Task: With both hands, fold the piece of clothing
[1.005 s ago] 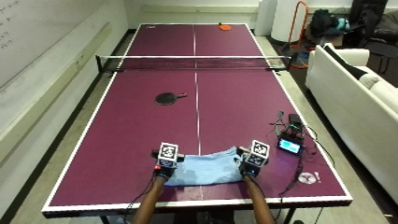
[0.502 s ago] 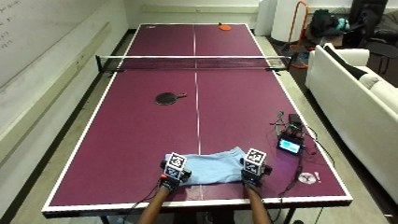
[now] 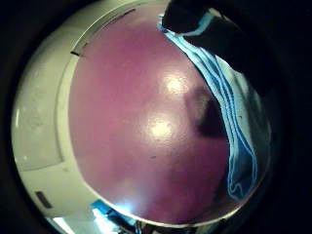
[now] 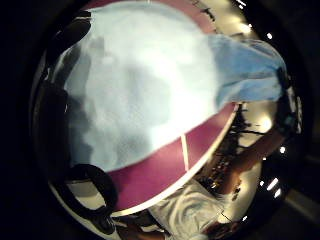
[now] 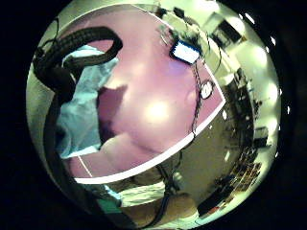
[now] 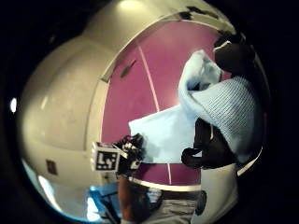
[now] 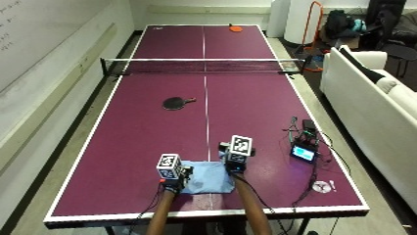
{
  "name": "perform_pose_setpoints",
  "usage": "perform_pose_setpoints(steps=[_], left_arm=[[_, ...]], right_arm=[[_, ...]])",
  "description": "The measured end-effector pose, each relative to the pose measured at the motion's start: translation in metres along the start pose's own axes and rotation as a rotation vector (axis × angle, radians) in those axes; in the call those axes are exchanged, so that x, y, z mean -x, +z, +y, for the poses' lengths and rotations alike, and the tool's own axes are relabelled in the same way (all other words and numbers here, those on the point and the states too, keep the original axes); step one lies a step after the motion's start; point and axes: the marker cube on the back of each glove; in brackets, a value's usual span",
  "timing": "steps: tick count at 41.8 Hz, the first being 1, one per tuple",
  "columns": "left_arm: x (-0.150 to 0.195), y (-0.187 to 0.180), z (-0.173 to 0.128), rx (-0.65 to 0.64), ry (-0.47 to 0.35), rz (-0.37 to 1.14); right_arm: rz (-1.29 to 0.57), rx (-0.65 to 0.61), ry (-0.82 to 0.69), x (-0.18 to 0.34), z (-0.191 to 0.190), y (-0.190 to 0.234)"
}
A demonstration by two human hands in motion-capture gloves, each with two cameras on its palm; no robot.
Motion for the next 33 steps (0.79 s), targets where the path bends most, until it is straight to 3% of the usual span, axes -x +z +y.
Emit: perform_pose_setpoints(steps=[6,10,15,20,25,29,33], left_arm=[[0.039,-0.022,0.002,-0.249,-0.056,0.036],[0.090,0.008,-0.019,-0.265,-0.130,0.002],[0.099,-0.004,0.002,-0.261,-0.169,0.023],[0.105,0.004,0.003,-0.251,-0.172,0.049],[0.111,0.018,-0.008,-0.251,-0.175,0.016],[0.101,0.013,-0.006,-0.259,-0.171,0.009],[0.092,0.009,-0.013,-0.274,-0.156,-0.030]], right_arm=[[0.122,-0.028,-0.194,0.092,0.034,-0.004],[0.141,0.009,-0.315,0.148,0.062,0.016],[0.051,-0.006,-0.431,0.185,0.105,-0.018],[0.051,-0.049,-0.431,0.193,0.107,-0.005],[-0.039,0.186,-0.483,0.173,0.126,-0.001],[-0.236,0.259,-0.524,0.146,0.118,-0.014],[-0.263,0.335,-0.486,0.108,0.113,-0.039]])
